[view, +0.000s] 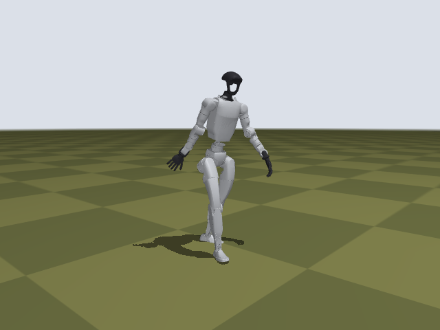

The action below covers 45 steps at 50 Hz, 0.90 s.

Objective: Walk run

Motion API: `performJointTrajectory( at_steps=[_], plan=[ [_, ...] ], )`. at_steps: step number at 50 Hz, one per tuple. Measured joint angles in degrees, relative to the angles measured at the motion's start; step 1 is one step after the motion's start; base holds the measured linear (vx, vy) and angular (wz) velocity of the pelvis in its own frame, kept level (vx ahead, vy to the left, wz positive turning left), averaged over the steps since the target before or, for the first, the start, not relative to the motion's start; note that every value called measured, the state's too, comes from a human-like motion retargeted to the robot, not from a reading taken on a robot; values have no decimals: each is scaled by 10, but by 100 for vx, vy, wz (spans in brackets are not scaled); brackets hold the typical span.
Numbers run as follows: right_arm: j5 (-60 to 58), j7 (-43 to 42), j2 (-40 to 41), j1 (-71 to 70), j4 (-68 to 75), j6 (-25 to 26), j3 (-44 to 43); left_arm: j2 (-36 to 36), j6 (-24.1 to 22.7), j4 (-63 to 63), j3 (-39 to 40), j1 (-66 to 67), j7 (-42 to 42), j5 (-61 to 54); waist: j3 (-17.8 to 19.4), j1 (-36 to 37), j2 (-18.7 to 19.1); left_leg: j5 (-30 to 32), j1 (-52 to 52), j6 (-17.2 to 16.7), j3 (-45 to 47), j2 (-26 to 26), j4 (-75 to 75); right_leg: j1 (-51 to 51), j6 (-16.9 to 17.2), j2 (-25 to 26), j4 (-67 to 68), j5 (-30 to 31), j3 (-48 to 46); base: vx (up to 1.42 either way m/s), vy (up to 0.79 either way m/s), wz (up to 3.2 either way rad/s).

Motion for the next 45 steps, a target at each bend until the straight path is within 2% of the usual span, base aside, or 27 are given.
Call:
performJointTrajectory(
  at_steps=[2,3,5,7,8,10,12,13,15,17,18,20,22,26,28,30,33,35,37,38,40,41,42,43,45],
  plan=[
    [5,49,-2,23,0,19,-14,28,-22,-26,-6,-25,7,-26,-6,-7,1,-18,26,-15,-2,0,-8,-43,-25,33,-100,-7,28,107,-5,21],
    [7,67,-1,36,0,27,-23,34,-37,-34,-9,-32,19,-36,-11,-7,1,-27,37,-21,-4,-2,-7,-55,-5,36,-133,-7,27,135,-9,23],
    [17,111,0,70,0,31,-49,27,-97,-49,-12,-37,84,-73,-19,-1,-11,-40,67,-40,-17,-20,5,-83,-12,31,-108,-13,34,127,-4,35],
    [25,123,3,84,0,29,-65,-6,-133,-50,1,-22,141,-117,-32,-1,-13,-8,86,-68,-29,-33,21,-92,-42,20,-25,-21,50,133,-2,37],
    [28,117,7,89,0,32,-68,-27,-141,-44,15,-7,153,-136,-41,-11,-11,24,95,-83,-44,-37,34,-81,-49,11,-10,7,23,156,-9,53],
    [34,96,14,93,0,29,-69,-70,-141,-33,55,37,135,-150,-47,-31,-10,137,117,-111,-66,-55,71,-49,-29,3,10,63,45,147,-11,77],
    [41,77,27,82,0,14,-85,-112,-107,-12,78,82,83,-118,-48,-53,-8,271,113,-104,23,-4,167,-22,-37,-41,63,45,51,153,-7,120],
    [45,72,31,74,0,6,-88,-129,-88,6,91,102,59,-83,-53,-44,-18,323,96,-100,44,-4,231,4,-31,-47,61,27,77,157,-9,31],
    [59,73,33,43,0,-17,-67,-137,-37,76,94,132,37,-2,-57,-17,-48,362,49,-61,90,-9,363,67,-33,-66,42,-5,66,137,-10,-21],
    [67,65,34,-11,0,-26,-35,-118,35,159,69,149,31,86,-50,-17,-52,276,-23,-26,104,46,475,124,-24,-68,16,-19,36,111,-8,9],
    [59,53,32,-43,0,-23,-26,-111,70,189,57,160,15,137,-46,-1,-50,250,-61,-22,116,71,505,150,-24,-50,-9,-18,35,87,-3,-64],
    [37,21,28,-106,-7,-8,-14,-106,110,229,28,189,-27,241,-41,38,-39,202,-139,-42,121,107,524,197,-20,-9,-62,-12,42,88,4,-113],
    [28,-1,17,-160,-33,-3,6,-108,110,254,1,222,-65,322,-38,68,-31,161,-201,-50,128,122,479,240,-18,21,-106,-12,49,95,9,-98],
    [37,-14,-13,-248,-123,-28,35,-115,105,265,-19,293,-97,399,-32,126,-21,98,-307,-1,152,135,312,320,-7,63,-164,-36,72,103,16,-90],
    [46,-13,-34,-283,-180,-49,32,-122,109,263,-5,319,-89,405,-25,162,-14,90,-357,11,117,115,205,359,3,78,-183,-53,87,91,23,-89],
    [58,-10,-56,-307,-235,-70,24,-130,112,268,24,334,-75,394,-24,196,-18,97,-401,6,58,91,115,383,15,74,-183,-75,99,102,31,-59],
    [76,-18,-68,-309,-317,-89,13,-135,120,288,72,339,-69,335,-36,212,-7,91,-442,14,29,95,112,417,46,84,-167,-90,100,112,33,-16],
    [86,-39,-47,-286,-370,-93,17,-135,139,300,100,331,-70,277,-48,202,10,94,-442,20,30,105,174,446,76,104,-152,-67,109,113,27,-14],
    [92,-58,-29,-243,-402,-106,10,-131,157,304,109,315,-60,239,-57,206,21,136,-427,11,26,125,199,462,89,121,-121,-1,112,145,41,-13],
    [91,-63,-19,-221,-411,-118,6,-131,161,303,112,302,-52,223,-58,210,20,137,-427,10,16,134,218,460,82,118,-93,52,104,133,27,-37],
    [81,-81,18,-166,-402,-119,27,-136,164,288,115,259,-29,182,-62,205,20,90,-397,9,-43,135,248,420,57,87,32,238,52,121,11,-51],
    [71,-80,26,-146,-375,-110,40,-133,163,276,102,241,-25,168,-66,195,32,72,-368,14,-37,143,239,400,43,83,96,269,16,126,17,-38],
    [61,-76,31,-130,-343,-102,51,-128,160,264,85,221,-22,158,-69,189,40,57,-337,16,-22,152,228,376,32,74,162,278,-8,129,27,-43],
    [48,-67,28,-120,-301,-94,60,-119,154,252,58,197,-20,155,-70,190,40,48,-306,15,11,162,213,340,24,57,228,241,-9,111,25,-52],
    [10,-32,14,-113,-204,-93,81,-90,132,226,2,142,-5,178,-64,175,29,45,-236,3,53,147,159,252,22,19,341,178,-5,85,20,-10]
  ],
)
